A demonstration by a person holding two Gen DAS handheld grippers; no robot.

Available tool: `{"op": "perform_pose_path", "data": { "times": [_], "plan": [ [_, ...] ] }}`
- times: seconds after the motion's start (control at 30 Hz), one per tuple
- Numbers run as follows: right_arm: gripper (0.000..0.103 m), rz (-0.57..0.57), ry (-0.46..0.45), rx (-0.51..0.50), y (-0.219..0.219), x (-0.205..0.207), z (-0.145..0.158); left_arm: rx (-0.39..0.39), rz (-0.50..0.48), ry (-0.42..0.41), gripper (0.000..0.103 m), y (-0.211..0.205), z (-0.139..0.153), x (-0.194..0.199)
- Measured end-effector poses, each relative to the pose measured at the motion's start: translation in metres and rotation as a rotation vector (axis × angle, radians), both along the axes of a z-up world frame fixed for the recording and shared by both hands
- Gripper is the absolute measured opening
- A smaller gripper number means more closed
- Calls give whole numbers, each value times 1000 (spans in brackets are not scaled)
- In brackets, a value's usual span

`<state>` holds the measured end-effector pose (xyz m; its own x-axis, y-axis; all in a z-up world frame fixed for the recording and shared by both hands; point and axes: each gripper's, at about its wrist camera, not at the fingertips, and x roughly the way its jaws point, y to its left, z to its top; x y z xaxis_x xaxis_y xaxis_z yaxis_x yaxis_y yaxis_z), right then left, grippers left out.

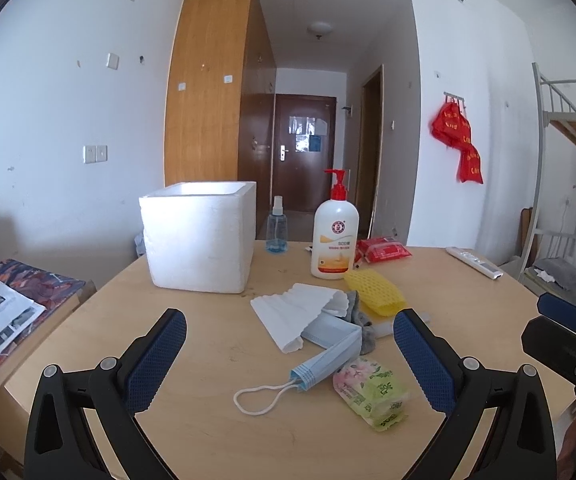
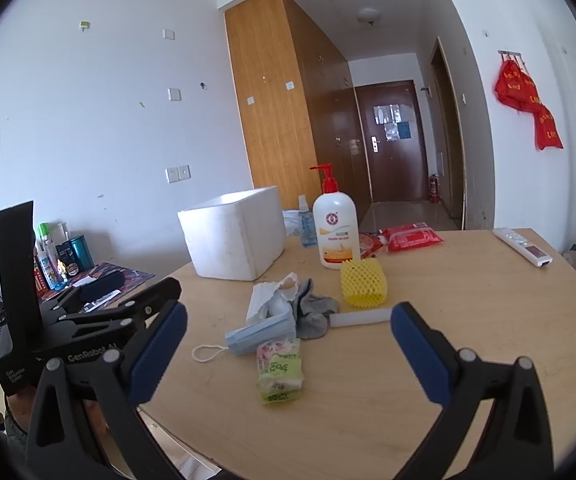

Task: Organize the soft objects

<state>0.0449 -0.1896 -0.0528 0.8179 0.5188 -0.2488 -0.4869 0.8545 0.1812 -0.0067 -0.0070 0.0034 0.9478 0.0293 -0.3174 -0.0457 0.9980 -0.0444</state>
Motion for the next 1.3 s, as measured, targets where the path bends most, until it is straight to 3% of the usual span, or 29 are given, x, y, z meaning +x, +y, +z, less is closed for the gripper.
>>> {"op": "perform_pose_path", "data": {
  "times": [1.3],
  "plan": [
    [103, -1, -5, -9, 0, -2, 3, 4, 4, 18, 103, 0, 0, 3]
  ]
}}
